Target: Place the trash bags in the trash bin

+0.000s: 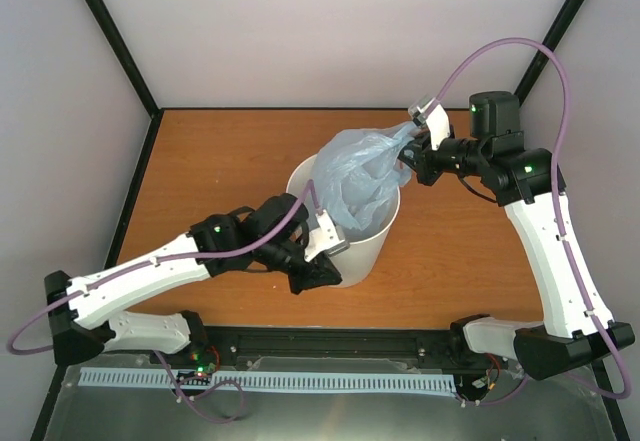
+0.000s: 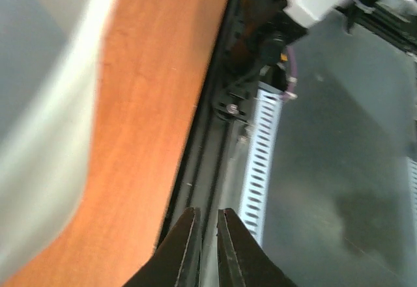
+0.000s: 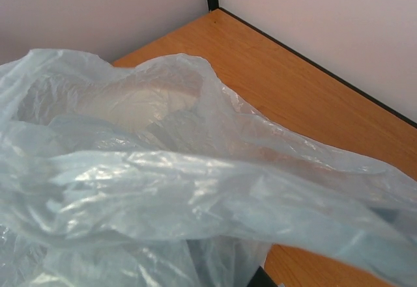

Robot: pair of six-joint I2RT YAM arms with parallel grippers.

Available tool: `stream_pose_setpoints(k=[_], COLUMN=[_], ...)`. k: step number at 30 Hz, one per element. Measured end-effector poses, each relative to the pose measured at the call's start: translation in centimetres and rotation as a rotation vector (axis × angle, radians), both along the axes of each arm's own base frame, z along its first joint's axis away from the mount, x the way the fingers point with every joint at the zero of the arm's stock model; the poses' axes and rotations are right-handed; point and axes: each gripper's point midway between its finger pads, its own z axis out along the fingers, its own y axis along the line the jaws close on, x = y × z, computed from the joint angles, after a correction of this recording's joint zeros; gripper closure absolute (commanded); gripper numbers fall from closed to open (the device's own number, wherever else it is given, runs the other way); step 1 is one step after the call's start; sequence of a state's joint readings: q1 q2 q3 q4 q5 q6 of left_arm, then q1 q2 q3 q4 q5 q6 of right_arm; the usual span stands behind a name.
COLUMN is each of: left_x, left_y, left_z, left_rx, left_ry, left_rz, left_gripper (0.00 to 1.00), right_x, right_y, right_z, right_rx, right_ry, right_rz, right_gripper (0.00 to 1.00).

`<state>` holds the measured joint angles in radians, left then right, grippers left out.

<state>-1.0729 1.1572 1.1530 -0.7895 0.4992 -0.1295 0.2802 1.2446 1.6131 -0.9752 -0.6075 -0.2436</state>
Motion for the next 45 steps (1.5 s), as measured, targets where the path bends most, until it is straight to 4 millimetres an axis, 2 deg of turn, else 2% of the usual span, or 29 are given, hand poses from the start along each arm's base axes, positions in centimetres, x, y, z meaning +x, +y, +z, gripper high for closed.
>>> stream_pose_setpoints(k=[3,6,9,12,15,16,18,21,23,28,32,33,34,36,37,40,42,43,45], left_x=[2.1,4.5,6.8,8.5,10.0,10.2,9.6,7.3,5.4,3.1,3.3,3.8,4.4,6.1,6.8,10.7,13.5,15.1,17.6], left_y=[-1.0,-1.8,-2.3,-3.0,-4.8,-5.3,-6.1,-6.9,-7.4,-7.7,-6.8,-6.6,-6.3,-5.6,-5.3,-5.0,-5.4,-5.7,-6.4], left_z=[-1.0,-1.1,-2.3,-3.5,-3.8,-4.0,-4.8,-5.1,-4.4,0.9,7.1,8.9,10.9,15.0,16.4,21.1,23.0,23.2,22.0], left_rx=[-0.002,-0.062,-0.116,-0.127,-0.161,-0.164,-0.15,-0.121,-0.09,-0.096,-0.154,-0.173,-0.2,-0.257,-0.274,-0.302,-0.298,-0.284,-0.222], left_ry=[-0.077,-0.166,-0.226,-0.245,-0.257,-0.257,-0.251,-0.228,-0.202,-0.209,-0.289,-0.322,-0.36,-0.45,-0.482,-0.563,-0.603,-0.624,-0.659], left_rz=[0.072,0.171,0.286,0.362,0.405,0.403,0.368,0.252,0.153,0.022,0.039,0.067,0.1,0.197,0.239,0.4,0.486,0.523,0.556], left_gripper=[0.93,0.92,0.93,0.91,0.87,0.84,0.71,0.58,0.52,0.43,0.3,0.24,0.19,0.18,0.19,0.2,0.2,0.18,0.16], right_x=[0.0,0.2,0.6,0.9,1.4,1.5,1.7,2.0,2.2,1.9,0.9,0.7,0.5,0.2,0.1,-0.1,-0.3,-0.3,-0.5], right_y=[0.0,-0.2,-0.4,-0.5,-0.5,-0.6,-0.9,-1.4,-1.9,-2.9,-3.2,-3.2,-3.2,-3.3,-3.2,-3.1,-3.1,-3.0,-3.0], right_z=[-0.1,-0.4,-0.8,-1.2,-1.7,-1.8,-2.0,-2.2,-2.5,-3.1,-2.7,-2.6,-2.5,-2.3,-2.3,-2.4,-2.5,-2.6,-2.8], right_rx=[-0.002,-0.013,-0.027,-0.038,-0.047,-0.052,-0.059,-0.064,-0.068,-0.077,-0.072,-0.07,-0.069,-0.065,-0.062,-0.056,-0.052,-0.051,-0.048], right_ry=[-0.001,0.002,0.007,0.015,0.027,0.03,0.032,0.038,0.044,0.055,0.036,0.032,0.027,0.02,0.02,0.023,0.029,0.034,0.04], right_rz=[0.0,-0.012,-0.029,-0.04,-0.047,-0.052,-0.066,-0.084,-0.094,-0.118,-0.117,-0.117,-0.116,-0.113,-0.111,-0.103,-0.099,-0.098,-0.096], right_gripper=[0.97,0.97,0.97,0.97,0.97,0.97,0.97,0.97,0.97,0.97,0.97,0.97,0.97,0.97,0.97,0.97,0.97,0.97,0.97])
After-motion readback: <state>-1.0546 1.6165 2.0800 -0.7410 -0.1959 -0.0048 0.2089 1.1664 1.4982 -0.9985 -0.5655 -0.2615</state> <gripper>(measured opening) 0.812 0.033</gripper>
